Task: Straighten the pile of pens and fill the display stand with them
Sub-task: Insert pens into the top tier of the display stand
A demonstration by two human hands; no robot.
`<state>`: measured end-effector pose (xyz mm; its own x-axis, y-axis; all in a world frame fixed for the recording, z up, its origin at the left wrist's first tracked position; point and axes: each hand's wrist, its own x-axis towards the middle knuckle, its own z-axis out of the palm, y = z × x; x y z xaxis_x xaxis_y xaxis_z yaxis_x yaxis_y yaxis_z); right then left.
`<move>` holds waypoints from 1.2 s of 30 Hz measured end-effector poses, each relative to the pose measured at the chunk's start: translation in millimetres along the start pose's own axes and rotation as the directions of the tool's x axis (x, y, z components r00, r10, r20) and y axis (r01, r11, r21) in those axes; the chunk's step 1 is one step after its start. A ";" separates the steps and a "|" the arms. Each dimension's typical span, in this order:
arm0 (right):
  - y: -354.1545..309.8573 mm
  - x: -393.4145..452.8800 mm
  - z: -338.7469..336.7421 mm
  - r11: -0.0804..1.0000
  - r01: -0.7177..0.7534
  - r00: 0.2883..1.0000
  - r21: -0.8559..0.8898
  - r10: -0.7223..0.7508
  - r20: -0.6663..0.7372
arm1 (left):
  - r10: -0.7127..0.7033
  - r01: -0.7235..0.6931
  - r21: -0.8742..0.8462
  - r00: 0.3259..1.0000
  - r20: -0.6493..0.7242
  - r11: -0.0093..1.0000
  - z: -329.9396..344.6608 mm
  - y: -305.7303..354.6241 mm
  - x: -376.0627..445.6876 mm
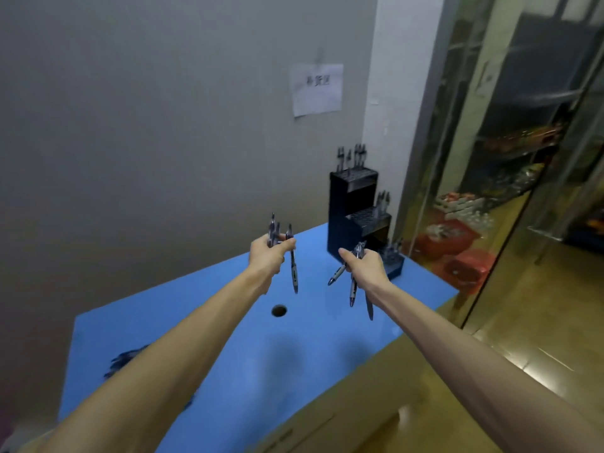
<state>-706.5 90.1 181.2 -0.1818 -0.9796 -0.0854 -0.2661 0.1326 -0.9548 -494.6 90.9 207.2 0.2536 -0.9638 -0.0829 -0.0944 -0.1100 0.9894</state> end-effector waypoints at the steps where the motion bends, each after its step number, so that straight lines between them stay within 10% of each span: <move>1: 2.0 4.6 -20.7 1.000 0.008 1.000 0.006 -0.008 -0.019 | 0.011 -0.011 0.010 1.000 0.002 1.000 18.9 8.1 -1.5; 15: -1.2 124.4 -247.7 0.994 0.087 0.993 0.071 -0.092 0.078 | 0.133 -0.114 0.184 0.986 -0.096 0.976 222.4 102.5 27.5; 36: -117.7 367.7 -211.0 0.920 0.380 0.925 -0.094 -0.378 0.037 | 0.431 -0.350 0.362 0.886 -0.171 0.864 256.1 189.9 240.4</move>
<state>-941.8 -253.9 322.3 -0.0323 -0.9619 0.2716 -0.4034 -0.2361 -0.8840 -698.2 -223.9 344.8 0.3487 -0.8598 0.3731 -0.5193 0.1542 0.8406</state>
